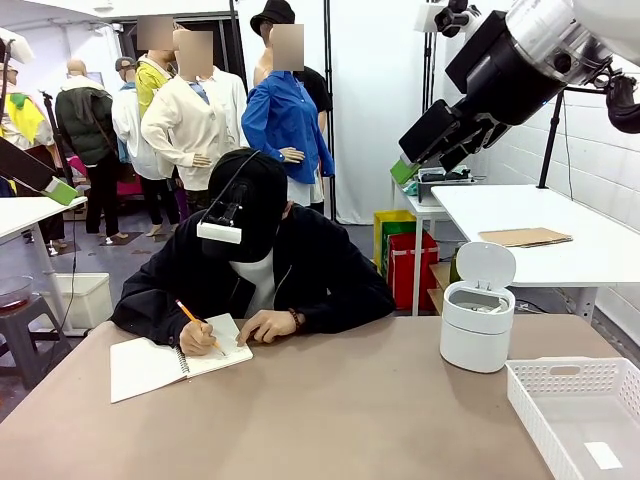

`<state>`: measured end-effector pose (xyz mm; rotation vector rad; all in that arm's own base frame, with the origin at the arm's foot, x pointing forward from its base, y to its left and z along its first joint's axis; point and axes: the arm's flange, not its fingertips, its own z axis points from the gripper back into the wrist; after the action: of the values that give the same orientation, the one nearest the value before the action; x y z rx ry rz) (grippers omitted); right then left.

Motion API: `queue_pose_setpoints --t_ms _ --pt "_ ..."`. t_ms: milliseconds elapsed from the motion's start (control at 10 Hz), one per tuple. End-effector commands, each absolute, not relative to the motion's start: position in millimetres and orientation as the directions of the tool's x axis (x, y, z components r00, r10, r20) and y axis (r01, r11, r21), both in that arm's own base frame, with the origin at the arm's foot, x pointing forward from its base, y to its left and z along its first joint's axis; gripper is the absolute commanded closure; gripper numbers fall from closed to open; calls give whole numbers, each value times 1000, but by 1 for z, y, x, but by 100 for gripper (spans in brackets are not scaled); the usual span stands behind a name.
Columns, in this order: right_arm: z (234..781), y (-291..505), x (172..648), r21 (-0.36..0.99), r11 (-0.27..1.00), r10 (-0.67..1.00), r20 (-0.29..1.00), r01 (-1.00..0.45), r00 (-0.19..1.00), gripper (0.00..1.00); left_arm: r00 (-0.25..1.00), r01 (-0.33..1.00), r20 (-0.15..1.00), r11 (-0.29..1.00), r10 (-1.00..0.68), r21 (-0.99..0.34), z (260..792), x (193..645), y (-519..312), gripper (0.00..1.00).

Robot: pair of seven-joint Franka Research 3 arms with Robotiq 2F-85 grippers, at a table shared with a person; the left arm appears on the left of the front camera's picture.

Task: Sort the paper based on its condition.
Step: If a person hands you a paper, place it in the Organizing basket , and if it's crumpled, put it in the Trash can.

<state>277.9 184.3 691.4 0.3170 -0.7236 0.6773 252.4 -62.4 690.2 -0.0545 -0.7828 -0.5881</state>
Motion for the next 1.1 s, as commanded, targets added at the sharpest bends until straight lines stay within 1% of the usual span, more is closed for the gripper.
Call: queue_pose_setpoints --t_ms 0,1000 --pt "691 184 278 40 744 457 698 -667 551 0 559 518 679 840 -476 162 690 252 -62 0" --pt "691 184 278 40 744 457 698 -667 551 0 559 518 679 840 -476 162 690 252 -62 0"
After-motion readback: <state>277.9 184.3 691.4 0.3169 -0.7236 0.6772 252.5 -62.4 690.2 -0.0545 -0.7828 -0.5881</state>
